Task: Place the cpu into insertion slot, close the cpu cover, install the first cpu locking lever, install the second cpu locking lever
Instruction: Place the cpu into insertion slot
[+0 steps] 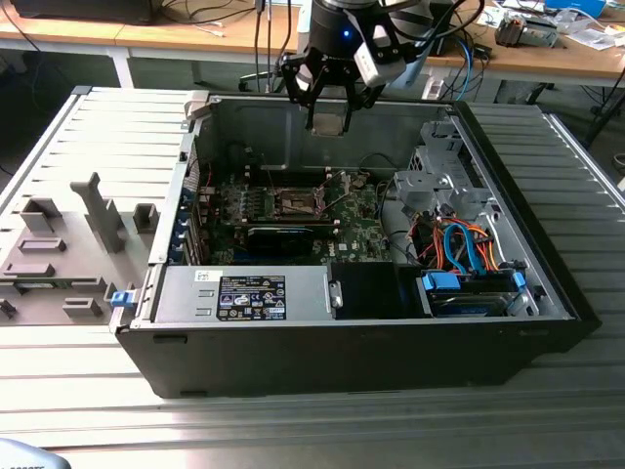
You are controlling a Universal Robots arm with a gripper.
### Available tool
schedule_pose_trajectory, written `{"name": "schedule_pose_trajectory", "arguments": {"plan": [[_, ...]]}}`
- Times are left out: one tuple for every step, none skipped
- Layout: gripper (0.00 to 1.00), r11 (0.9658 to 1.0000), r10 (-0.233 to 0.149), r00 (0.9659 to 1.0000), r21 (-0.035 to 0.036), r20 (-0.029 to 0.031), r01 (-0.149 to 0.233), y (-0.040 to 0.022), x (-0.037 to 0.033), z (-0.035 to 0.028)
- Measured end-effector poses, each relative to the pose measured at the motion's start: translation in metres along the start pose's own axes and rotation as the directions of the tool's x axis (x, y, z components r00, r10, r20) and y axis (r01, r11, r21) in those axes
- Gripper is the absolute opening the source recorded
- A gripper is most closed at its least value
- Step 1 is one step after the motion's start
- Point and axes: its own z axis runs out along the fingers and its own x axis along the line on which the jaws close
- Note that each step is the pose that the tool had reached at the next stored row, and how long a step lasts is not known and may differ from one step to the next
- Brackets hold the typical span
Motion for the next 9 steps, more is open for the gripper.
{"name": "schedule_pose_trajectory", "arguments": {"plan": [[0.55,1.0,0.0,1.0,0.0003,0.0,0.0,0.0,0.0,0.0002],[0.55,1.0,0.0,1.0,0.0007,0.0,0.0,0.0,0.0,0.0004],[0.55,1.0,0.0,1.0,0.0009,0.0,0.0,-0.0001,0.0,0.0006],[0.55,1.0,0.0,1.0,0.0017,0.0,0.0,-0.0001,0.0,0.0009],[0.55,1.0,0.0,1.0,0.0042,0.0002,0.0,-0.0001,0.0,0.0013],[0.55,1.0,0.0,1.0,0.0085,0.0003,0.0,-0.0002,0.0001,0.0014],[0.55,0.9999,0.0,1.0,0.0126,0.0003,0.0,-0.0002,0.0001,0.0014],[0.55,0.9998,0.0,1.0,0.0174,0.0005,0.0,-0.0002,0.0,0.0015],[0.55,0.9997,0.0,1.0,0.023,0.0007,0.0,-0.0002,0.0,0.0015]]}}
